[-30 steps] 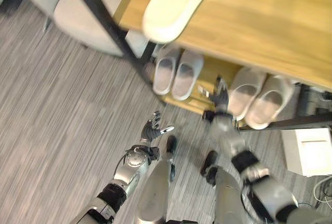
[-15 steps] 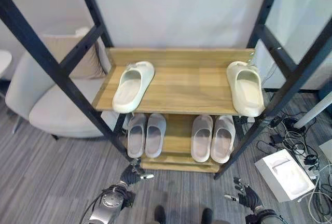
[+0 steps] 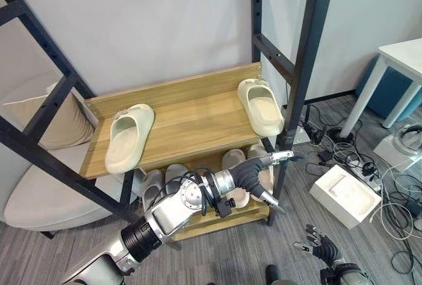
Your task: Arrange the slippers neatly on the shoe rack.
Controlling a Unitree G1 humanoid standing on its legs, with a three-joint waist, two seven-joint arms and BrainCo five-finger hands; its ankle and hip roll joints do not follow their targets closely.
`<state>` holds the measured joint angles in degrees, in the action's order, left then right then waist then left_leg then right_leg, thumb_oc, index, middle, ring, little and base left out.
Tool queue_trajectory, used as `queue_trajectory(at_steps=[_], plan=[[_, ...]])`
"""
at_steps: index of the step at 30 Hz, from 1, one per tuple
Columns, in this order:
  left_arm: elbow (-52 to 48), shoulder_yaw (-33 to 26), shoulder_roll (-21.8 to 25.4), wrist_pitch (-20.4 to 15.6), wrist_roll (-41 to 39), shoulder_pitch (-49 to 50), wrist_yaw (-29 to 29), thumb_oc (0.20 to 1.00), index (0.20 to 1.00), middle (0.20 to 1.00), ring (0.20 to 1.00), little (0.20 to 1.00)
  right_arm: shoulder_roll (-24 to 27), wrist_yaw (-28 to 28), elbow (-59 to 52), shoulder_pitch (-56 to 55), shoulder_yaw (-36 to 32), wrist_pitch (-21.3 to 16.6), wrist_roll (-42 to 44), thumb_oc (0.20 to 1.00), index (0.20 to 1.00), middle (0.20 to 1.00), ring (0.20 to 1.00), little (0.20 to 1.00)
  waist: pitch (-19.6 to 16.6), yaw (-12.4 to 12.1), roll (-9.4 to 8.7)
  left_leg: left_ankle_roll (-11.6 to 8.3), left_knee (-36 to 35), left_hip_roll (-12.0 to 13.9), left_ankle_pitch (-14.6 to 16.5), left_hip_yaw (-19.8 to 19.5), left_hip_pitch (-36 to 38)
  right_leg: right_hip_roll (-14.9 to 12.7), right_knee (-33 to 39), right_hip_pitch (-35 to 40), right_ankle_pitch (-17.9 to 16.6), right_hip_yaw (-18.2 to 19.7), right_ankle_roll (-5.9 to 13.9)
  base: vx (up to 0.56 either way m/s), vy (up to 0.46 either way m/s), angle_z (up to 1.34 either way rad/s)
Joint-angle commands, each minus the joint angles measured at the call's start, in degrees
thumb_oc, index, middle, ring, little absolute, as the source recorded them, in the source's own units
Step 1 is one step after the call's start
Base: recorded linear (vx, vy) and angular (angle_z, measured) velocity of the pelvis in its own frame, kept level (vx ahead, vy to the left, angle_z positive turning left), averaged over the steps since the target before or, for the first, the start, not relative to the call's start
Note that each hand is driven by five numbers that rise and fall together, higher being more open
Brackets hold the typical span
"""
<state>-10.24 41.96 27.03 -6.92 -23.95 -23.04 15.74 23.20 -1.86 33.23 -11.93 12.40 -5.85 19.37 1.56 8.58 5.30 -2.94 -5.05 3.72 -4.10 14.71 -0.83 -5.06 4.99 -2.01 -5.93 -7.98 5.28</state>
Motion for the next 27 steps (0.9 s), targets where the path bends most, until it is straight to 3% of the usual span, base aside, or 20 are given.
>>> queue_trajectory(at_steps=[1, 4, 7, 8, 12, 13, 14, 17, 27], plan=[[-3.9, -10.9, 1.0, -3.0, -16.0, -1.0, -2.4, 1.0, 1.0, 1.0, 1.0, 1.0, -3.3, -1.1, -4.5, 0.9, -0.8, -2.3, 1.9, 1.0, 1.0, 1.0, 1.0, 1.0, 1.7, -1.8, -3.82, -3.28, 0.0, 1.3, 0.8, -3.8, 3.2, -3.9, 0.0, 3.1, 1.6, -1.5, 6.0, 0.02, -0.07, 0.19], [-3.7, -21.3, 0.3, -7.2, -5.9, -0.5, -11.5, 1.0, 1.0, 1.0, 1.0, 1.0, -4.7, -2.4, -5.6, -0.7, 0.4, -2.0, 2.7, 1.0, 1.0, 1.0, 1.0, 1.0, 1.6, -2.8, -4.28, -3.52, 0.0, 1.4, 1.0, -4.7, 3.3, -3.8, 0.0, 4.0, 2.1, -2.6, 5.7, 0.03, -0.044, 0.27], [0.7, -27.3, -0.7, -9.1, 6.9, -2.0, -20.3, 1.0, 1.0, 1.0, 1.0, 1.0, -5.1, -3.2, -5.2, -1.1, 1.3, -2.1, 2.4, 1.0, 1.0, 1.0, 1.0, 1.0, 1.7, -3.2, -4.64, -3.65, 0.0, 1.4, 1.1, -4.9, 3.5, -3.7, 0.0, 4.5, 2.5, -2.8, 5.57, 0.03, -0.018, 0.07], [3.8, -30.3, -0.2, -9.5, 16.8, -3.5, -26.8, 1.0, 1.0, 1.0, 1.0, 1.0, -4.9, -3.1, -4.5, -0.9, 1.7, -2.3, 2.0, 1.0, 1.0, 1.0, 1.0, 1.0, 1.7, -3.2, -4.84, -3.73, 0.0, 1.5, 1.3, -4.8, 3.6, -3.7, 0.0, 4.6, 2.6, -2.8, 5.52, 0.03, -0.01, 0.14], [15.1, -31.8, 3.8, -6.0, 35.3, -8.8, -38.1, 1.0, 1.0, 1.0, 1.0, 1.0, -3.9, -2.8, -4.2, 0.3, 3.1, -3.2, 2.2, 1.0, 1.0, 1.0, 1.0, 1.0, 1.7, -2.6, -5.01, -3.69, 0.0, 1.7, 1.7, -4.2, 4.0, -3.5, 0.0, 4.6, 2.7, -2.3, 5.67, 0.04, 0.002, 0.05], [15.3, -31.7, 3.7, -6.1, 35.4, -9.0, -38.2, 1.0, 1.0, 1.0, 1.0, 1.0, -4.0, -2.8, -4.2, 0.3, 3.1, -3.3, 2.2, 1.0, 1.0, 1.0, 1.0, 1.0, 1.7, -2.7, -5.03, -3.69, 0.0, 1.7, 1.7, -4.2, 4.0, -3.5, 0.0, 4.6, 2.7, -2.3, 5.67, 0.04, 0.017, -0.02], [20.4, -31.1, 6.2, -4.2, 40.4, -11.3, -41.1, 1.0, 1.0, 1.0, 1.0, 1.0, -3.4, -2.9, -4.4, 0.5, 3.4, -3.6, 2.7, 1.0, 1.0, 1.0, 1.0, 1.0, 1.6, -2.3, -4.96, -3.61, 0.0, 1.6, 1.8, -3.9, 4.1, -3.5, 0.0, 4.5, 2.7, -1.9, 5.77, 0.0, 0.0, 0.0], [29.6, -29.1, 11.2, -1.0, 45.8, -15.5, -44.0, 1.0, 1.0, 1.0, 1.0, 1.0, -2.7, -3.1, -4.7, 0.7, 4.1, -4.3, 3.1, 1.0, 1.0, 1.0, 1.0, 1.0, 1.6, -1.8, -4.93, -3.56, 0.0, 1.5, 2.0, -3.4, 4.2, -3.4, 0.0, 4.3, 2.6, -1.5, 6.03, 0.03, 0.016, -0.08], [42.3, -28.3, 18.3, 2.7, 47.6, -19.3, -46.3, 1.0, 1.0, 1.0, 1.0, 1.0, -2.2, -3.7, -5.7, -0.2, 5.2, -5.0, 3.3, 1.0, 1.0, 1.0, 1.0, 1.0, 1.5, -1.0, -4.78, -3.54, 0.0, 1.4, 2.2, -2.5, 4.4, -3.4, 0.0, 3.4, 2.4, -0.4, 6.42, 0.02, 0.007, -0.07]])
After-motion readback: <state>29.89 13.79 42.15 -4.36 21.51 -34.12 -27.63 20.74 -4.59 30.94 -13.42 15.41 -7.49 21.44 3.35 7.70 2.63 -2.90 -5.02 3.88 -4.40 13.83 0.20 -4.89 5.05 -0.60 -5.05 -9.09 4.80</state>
